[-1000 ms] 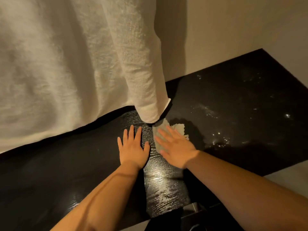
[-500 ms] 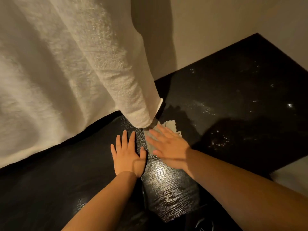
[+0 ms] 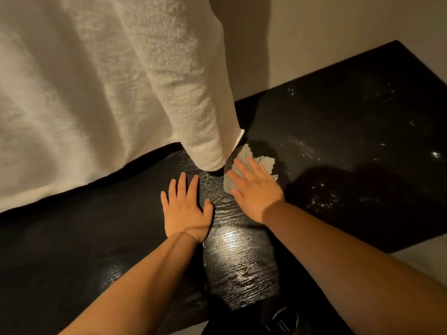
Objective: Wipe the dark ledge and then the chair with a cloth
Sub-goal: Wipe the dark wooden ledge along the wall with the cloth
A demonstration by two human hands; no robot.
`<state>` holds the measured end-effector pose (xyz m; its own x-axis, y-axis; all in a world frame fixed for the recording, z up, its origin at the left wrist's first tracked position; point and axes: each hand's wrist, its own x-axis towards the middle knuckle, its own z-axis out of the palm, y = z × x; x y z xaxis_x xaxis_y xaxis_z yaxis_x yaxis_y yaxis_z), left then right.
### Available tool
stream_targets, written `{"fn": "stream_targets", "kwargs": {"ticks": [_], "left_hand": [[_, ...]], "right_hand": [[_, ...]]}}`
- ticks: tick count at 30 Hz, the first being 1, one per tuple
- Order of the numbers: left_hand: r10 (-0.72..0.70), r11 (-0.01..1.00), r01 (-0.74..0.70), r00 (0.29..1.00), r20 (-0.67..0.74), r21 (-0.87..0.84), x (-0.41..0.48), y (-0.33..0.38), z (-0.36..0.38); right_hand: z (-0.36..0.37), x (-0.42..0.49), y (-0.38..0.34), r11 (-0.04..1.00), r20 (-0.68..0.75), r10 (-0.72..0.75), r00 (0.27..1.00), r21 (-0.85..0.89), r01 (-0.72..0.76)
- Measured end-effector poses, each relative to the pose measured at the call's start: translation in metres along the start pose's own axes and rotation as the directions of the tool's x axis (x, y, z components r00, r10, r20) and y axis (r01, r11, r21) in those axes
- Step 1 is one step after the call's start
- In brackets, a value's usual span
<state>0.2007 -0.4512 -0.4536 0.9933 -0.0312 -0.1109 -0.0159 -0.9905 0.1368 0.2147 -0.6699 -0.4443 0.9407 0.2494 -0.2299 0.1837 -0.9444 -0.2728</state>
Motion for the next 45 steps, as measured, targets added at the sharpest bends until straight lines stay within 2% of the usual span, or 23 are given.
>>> {"fn": "stream_targets", "kwargs": {"ticks": [2,6,8,10,12,14,16,17,19,22,24,26,28,31,34,37,39,43,45], "left_hand": [[-0.006,1.0,0.006,1.0,0.004,0.001,0.001,-0.002,-0.001],[-0.004,1.0,0.004,1.0,0.009,-0.003,0.0,-0.002,-0.001],[-0.004,1.0,0.004,1.0,0.007,-0.004,0.0,-0.002,-0.001],[-0.007,1.0,0.007,1.0,0.01,-0.004,-0.001,-0.003,0.0],[-0.008,1.0,0.008,1.0,0.011,-0.01,-0.001,-0.003,-0.001],[-0.006,1.0,0.006,1.0,0.011,-0.003,0.001,-0.003,-0.001],[0.0,1.0,0.0,1.0,0.027,0.001,0.0,-0.003,-0.001],[0.003,1.0,-0.003,0.999,0.038,-0.001,-0.001,-0.003,-0.001],[0.001,1.0,-0.001,0.998,0.056,-0.004,-0.001,-0.001,-0.004],[0.055,0.998,-0.056,0.997,0.044,0.006,-0.002,0.007,-0.009],[0.184,0.983,-0.183,0.983,0.021,-0.008,-0.002,0.021,-0.01],[0.318,0.946,-0.316,0.948,0.023,-0.077,0.003,0.042,-0.007],[0.387,0.914,-0.381,0.922,0.017,-0.139,0.017,0.063,-0.006],[0.281,0.948,-0.277,0.96,0.008,-0.155,0.043,0.08,-0.005],[0.202,0.975,-0.199,0.979,0.026,-0.097,0.052,0.091,-0.001],[0.205,0.978,-0.204,0.979,0.014,-0.049,0.051,0.094,0.003],[0.206,0.978,-0.204,0.978,0.045,-0.046,0.052,0.094,0.004],[0.165,0.986,-0.162,0.979,0.119,-0.028,0.054,0.097,0.001],[0.157,0.988,-0.153,0.978,0.138,-0.037,0.054,0.098,0.0]], "right_hand": [[-0.005,0.01,0.02,0.999,0.012,-0.037,0.999,-0.031,0.037],[-0.02,0.042,0.05,0.976,-0.02,0.208,0.978,0.067,-0.206],[-0.015,0.048,0.046,0.967,-0.038,0.252,0.967,0.053,-0.25],[-0.004,0.038,0.033,0.985,-0.041,0.171,0.984,-0.029,-0.172],[0.008,0.015,0.019,0.996,-0.016,0.024,1.0,-0.081,-0.025],[0.009,-0.005,0.017,0.99,0.049,-0.111,0.993,-0.082,0.115],[0.002,-0.009,0.028,0.983,0.066,-0.175,0.982,-0.053,0.178],[0.0,-0.007,0.036,0.988,0.038,-0.144,0.989,-0.048,0.146],[-0.009,0.005,0.056,1.0,-0.024,0.029,0.999,0.0,-0.029],[-0.019,0.015,0.063,0.985,-0.006,0.171,0.985,0.037,-0.171],[-0.019,0.006,0.053,0.991,-0.001,0.128,0.992,0.024,-0.128],[-0.017,-0.014,0.042,1.0,-0.009,0.007,1.0,-0.025,-0.007],[-0.015,-0.03,0.039,0.998,-0.003,-0.059,0.998,-0.027,0.059],[-0.022,-0.018,0.059,0.997,-0.004,-0.08,0.997,-0.021,0.08],[-0.032,0.021,0.094,0.999,-0.053,0.05,0.997,-0.019,-0.051],[-0.034,0.043,0.108,0.988,-0.079,0.148,0.986,-0.03,-0.151],[-0.032,0.04,0.099,0.996,-0.079,0.067,0.995,-0.056,-0.071],[-0.034,0.028,0.092,0.982,0.094,-0.168,0.981,-0.069,0.174],[-0.043,0.039,0.103,0.973,0.077,-0.217,0.973,-0.056,0.222]]}}
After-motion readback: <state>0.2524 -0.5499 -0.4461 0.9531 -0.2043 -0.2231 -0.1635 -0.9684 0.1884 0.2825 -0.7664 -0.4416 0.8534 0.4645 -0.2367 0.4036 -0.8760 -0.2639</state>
